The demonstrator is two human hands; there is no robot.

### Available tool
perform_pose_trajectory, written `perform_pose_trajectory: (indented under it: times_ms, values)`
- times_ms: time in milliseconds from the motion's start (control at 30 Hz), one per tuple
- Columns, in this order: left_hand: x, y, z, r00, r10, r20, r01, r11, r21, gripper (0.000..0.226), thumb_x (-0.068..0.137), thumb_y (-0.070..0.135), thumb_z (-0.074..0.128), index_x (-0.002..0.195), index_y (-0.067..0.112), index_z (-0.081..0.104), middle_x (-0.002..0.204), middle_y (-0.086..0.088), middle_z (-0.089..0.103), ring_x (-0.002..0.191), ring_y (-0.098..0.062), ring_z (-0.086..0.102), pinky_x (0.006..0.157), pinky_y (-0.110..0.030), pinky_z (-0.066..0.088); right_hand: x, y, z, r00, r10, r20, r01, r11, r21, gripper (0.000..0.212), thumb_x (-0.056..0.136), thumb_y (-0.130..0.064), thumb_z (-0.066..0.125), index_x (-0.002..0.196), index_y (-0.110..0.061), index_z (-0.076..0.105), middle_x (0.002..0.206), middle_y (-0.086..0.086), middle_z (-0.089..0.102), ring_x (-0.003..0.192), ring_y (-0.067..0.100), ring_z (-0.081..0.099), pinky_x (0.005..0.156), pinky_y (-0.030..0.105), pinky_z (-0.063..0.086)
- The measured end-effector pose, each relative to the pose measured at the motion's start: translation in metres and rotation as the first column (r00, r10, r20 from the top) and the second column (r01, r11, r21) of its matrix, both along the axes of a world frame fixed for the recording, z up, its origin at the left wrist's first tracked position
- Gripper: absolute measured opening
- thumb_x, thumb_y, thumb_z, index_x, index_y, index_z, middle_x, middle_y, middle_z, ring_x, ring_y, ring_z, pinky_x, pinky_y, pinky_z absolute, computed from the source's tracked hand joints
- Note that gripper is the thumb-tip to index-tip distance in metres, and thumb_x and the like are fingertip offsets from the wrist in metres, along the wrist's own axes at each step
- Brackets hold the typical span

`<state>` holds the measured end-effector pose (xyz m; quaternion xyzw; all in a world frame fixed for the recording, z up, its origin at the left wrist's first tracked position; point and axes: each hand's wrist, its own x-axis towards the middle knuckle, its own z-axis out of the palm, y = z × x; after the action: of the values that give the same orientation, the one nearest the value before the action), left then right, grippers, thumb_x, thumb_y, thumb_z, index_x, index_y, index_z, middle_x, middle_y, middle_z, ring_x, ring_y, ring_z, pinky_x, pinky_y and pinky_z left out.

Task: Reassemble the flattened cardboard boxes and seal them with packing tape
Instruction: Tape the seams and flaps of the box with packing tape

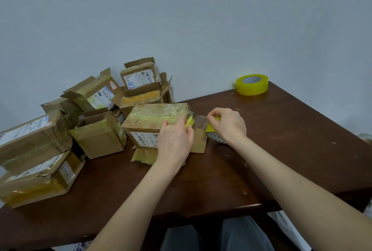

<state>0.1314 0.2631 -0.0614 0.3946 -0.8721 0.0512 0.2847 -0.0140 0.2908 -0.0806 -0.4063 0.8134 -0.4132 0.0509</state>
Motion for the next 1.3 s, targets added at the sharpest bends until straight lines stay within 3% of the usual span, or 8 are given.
perform_pose_trajectory:
  times_ms: [133, 300, 633, 800, 933, 1100, 1300]
  values:
    - [0.002, 0.004, 0.0, 1.0, -0.01, 0.02, 0.01, 1.0, 0.0, 0.024, 0.099, 0.025, 0.043, 0.115, 0.01, 0.053, 0.066, 0.001, 0.05, 0.081, -0.025, 0.059, 0.099, -0.041, 0.045, 0.001, 0.003, -0.003, 1.0, 0.009, -0.01, -0.01, 1.0, -0.017, 0.018, 0.094, -0.034, 0.051, 0.091, -0.034, 0.068, 0.094, -0.002, 0.07, 0.091, 0.023, 0.061, 0.068, 0.029, 0.043]
    - [0.007, 0.01, -0.003, 0.999, -0.026, -0.026, 0.026, 1.0, -0.013, 0.029, 0.098, 0.024, 0.047, 0.121, 0.008, 0.055, 0.074, -0.005, 0.064, 0.095, -0.03, 0.064, 0.104, -0.041, 0.04, 0.005, 0.009, -0.007, 0.999, 0.009, -0.03, -0.011, 0.999, -0.05, 0.015, 0.093, -0.04, 0.056, 0.091, -0.033, 0.069, 0.093, -0.002, 0.07, 0.093, 0.023, 0.061, 0.072, 0.031, 0.044]
    - [0.004, -0.003, -0.014, 0.996, -0.048, -0.076, 0.038, 0.992, -0.121, 0.01, 0.089, 0.016, 0.061, 0.096, 0.008, 0.059, 0.051, -0.001, 0.056, 0.049, -0.024, 0.057, 0.099, -0.046, 0.045, 0.007, 0.009, -0.005, 0.999, -0.001, -0.038, 0.0, 0.999, -0.036, 0.017, 0.094, -0.039, 0.053, 0.095, -0.033, 0.069, 0.097, 0.001, 0.07, 0.096, 0.025, 0.061, 0.072, 0.031, 0.043]
    - [0.005, -0.01, -0.012, 0.992, -0.077, -0.096, 0.068, 0.994, -0.089, 0.01, 0.095, 0.021, 0.051, 0.098, 0.012, 0.056, 0.057, 0.003, 0.051, 0.053, -0.019, 0.047, 0.106, -0.04, 0.037, 0.005, 0.006, -0.006, 1.0, -0.012, -0.026, 0.011, 0.999, -0.037, 0.016, 0.094, -0.038, 0.053, 0.093, -0.034, 0.069, 0.096, 0.001, 0.07, 0.095, 0.025, 0.06, 0.069, 0.029, 0.039]
    - [0.007, -0.012, -0.013, 0.987, -0.114, -0.115, 0.101, 0.989, -0.111, 0.007, 0.095, 0.019, 0.053, 0.095, 0.013, 0.055, 0.056, 0.007, 0.046, 0.051, -0.016, 0.041, 0.102, -0.04, 0.041, 0.003, 0.005, -0.007, 1.0, -0.013, -0.015, 0.013, 0.999, -0.033, 0.016, 0.093, -0.039, 0.053, 0.093, -0.035, 0.068, 0.095, 0.0, 0.07, 0.095, 0.025, 0.06, 0.068, 0.029, 0.038]
    - [0.007, -0.014, -0.018, 0.986, -0.092, -0.138, 0.077, 0.99, -0.115, 0.008, 0.094, 0.019, 0.054, 0.095, 0.012, 0.058, 0.055, 0.007, 0.047, 0.049, -0.015, 0.043, 0.103, -0.039, 0.039, 0.003, 0.004, -0.007, 1.0, -0.01, -0.029, 0.009, 0.999, -0.037, 0.016, 0.093, -0.04, 0.053, 0.092, -0.034, 0.068, 0.094, 0.0, 0.07, 0.095, 0.025, 0.06, 0.068, 0.028, 0.038]
    - [0.0, -0.017, -0.021, 0.999, -0.018, -0.045, 0.012, 0.991, -0.132, 0.017, 0.093, 0.021, 0.05, 0.102, 0.009, 0.059, 0.054, 0.001, 0.057, 0.049, -0.018, 0.047, 0.104, -0.041, 0.039, 0.003, 0.004, -0.009, 0.999, -0.011, -0.042, 0.009, 0.998, -0.055, 0.015, 0.093, -0.04, 0.054, 0.092, -0.034, 0.068, 0.094, -0.001, 0.07, 0.094, 0.024, 0.061, 0.069, 0.028, 0.04]
